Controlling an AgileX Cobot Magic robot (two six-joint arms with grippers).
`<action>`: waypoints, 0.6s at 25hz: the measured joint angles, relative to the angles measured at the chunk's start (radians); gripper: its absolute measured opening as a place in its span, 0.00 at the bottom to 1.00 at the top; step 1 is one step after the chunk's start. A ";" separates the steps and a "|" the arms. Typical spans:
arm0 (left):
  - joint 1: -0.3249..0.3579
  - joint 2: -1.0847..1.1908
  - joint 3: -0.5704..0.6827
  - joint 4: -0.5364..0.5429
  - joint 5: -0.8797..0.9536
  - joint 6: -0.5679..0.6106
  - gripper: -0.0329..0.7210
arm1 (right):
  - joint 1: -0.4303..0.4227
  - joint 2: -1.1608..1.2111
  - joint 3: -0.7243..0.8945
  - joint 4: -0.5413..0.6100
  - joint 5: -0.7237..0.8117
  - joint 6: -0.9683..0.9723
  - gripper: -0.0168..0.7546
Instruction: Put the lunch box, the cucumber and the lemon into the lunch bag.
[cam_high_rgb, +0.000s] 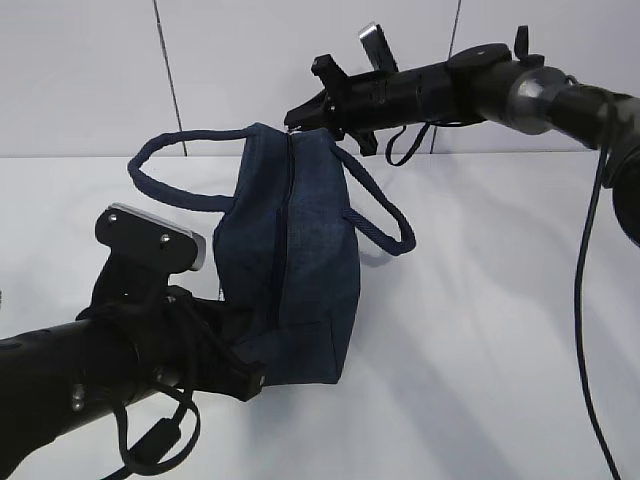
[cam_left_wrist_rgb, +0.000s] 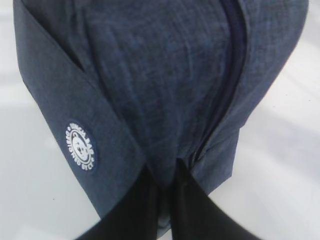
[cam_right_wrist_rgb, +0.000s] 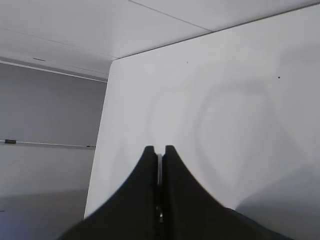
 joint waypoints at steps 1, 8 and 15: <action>0.000 0.000 0.000 0.000 0.000 0.000 0.06 | 0.000 0.006 0.000 0.002 0.000 0.000 0.00; 0.000 0.000 0.000 0.000 0.000 0.000 0.06 | 0.000 0.050 -0.002 0.016 0.004 0.000 0.00; 0.000 0.000 0.000 0.000 -0.004 0.000 0.06 | 0.000 0.065 -0.003 0.022 0.008 -0.020 0.00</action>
